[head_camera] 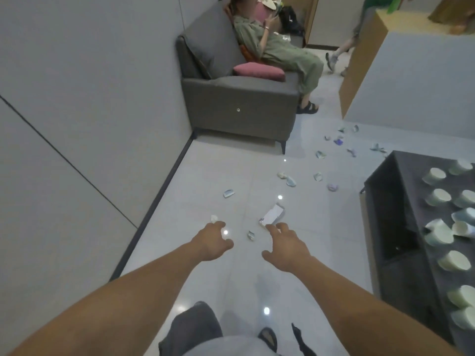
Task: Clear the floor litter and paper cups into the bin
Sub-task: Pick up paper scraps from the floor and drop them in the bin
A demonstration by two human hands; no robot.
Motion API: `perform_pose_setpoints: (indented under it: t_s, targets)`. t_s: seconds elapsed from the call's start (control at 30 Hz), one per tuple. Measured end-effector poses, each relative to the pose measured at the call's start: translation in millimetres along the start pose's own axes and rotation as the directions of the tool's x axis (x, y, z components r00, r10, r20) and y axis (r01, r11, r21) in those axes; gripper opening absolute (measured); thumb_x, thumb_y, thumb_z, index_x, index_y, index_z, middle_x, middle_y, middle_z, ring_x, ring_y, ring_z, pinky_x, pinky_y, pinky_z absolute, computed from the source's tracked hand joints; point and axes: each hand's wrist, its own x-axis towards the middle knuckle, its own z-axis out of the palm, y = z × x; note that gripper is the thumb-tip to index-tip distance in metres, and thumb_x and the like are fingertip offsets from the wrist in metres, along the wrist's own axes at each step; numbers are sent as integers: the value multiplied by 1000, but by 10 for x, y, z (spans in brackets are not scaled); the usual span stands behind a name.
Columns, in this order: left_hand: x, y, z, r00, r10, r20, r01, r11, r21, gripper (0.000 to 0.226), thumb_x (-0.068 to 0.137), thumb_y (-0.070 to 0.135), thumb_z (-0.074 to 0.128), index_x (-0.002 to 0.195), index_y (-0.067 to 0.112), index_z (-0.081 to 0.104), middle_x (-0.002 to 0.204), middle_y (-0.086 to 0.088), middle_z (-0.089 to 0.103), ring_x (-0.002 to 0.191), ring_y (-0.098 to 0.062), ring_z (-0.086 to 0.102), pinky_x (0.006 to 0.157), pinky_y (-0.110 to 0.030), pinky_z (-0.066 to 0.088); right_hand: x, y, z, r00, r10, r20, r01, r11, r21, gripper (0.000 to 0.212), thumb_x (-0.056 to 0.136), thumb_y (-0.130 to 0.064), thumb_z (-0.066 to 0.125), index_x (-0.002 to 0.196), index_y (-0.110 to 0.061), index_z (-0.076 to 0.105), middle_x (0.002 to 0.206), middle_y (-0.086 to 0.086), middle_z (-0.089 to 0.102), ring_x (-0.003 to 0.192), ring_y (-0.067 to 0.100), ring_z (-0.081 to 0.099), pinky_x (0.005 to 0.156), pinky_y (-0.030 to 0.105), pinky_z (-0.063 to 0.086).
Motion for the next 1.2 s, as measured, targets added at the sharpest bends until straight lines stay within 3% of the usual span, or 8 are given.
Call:
perform_pose_setpoints:
  t_s: [0.27,0.43,0.67,0.83,1.0,1.1,1.2]
  targets:
    - [1364,123,-376,995,-16,96,22,998,-63,71,89,33,56,149,14,25,148,-10,33,119,-27,53,100,-32,42,1291,133,-261,995,23,99,-23,1000,3,75,88,-43,57,150,-26,20,151,4,23,127,28,40,94,38,45]
    - [2432,64,-627,980,-49,194,61,997,-54,70,90,34,54,149,13,23,150,-13,32,130,-28,42,106,-35,37,2174,174,-296,975,93,200,-96,995,6,74,89,-43,55,151,-25,18,153,4,21,127,29,39,94,38,46]
    - [3581,-206,-580,954,-118,276,143,987,-71,66,91,35,52,148,15,26,149,-9,36,131,-23,42,99,-28,35,3417,278,99,945,120,303,-148,986,73,73,90,-42,55,151,-26,19,152,1,23,127,25,41,96,37,48]
    - [4514,-591,38,923,-226,313,270,957,-104,65,89,34,55,147,18,30,145,-8,41,124,-21,48,100,-33,42,4359,633,956,906,139,400,-188,978,86,69,88,-30,56,149,-21,26,148,7,29,128,28,40,96,41,48]
    - [5349,-1041,1097,897,-311,315,375,912,-168,63,87,36,57,144,23,34,141,-2,45,118,-19,49,95,-32,40,5238,1108,2105,862,111,494,-133,991,8,73,86,-29,62,149,-22,26,146,8,32,124,29,44,98,40,46]
    - [5786,-1369,1786,874,-329,357,407,897,-172,61,87,36,58,142,23,35,135,-1,50,101,-13,49,85,-27,38,5678,1358,2805,870,59,489,-58,998,-17,74,86,-32,63,148,-23,24,143,8,33,117,30,48,88,37,47]
    - [6153,-1712,2357,855,-347,385,433,887,-161,59,88,37,57,141,24,35,135,0,49,100,-14,51,79,-22,38,6012,1558,3466,870,14,493,9,999,-46,67,85,-31,62,143,-23,28,137,8,35,110,31,49,79,39,48]
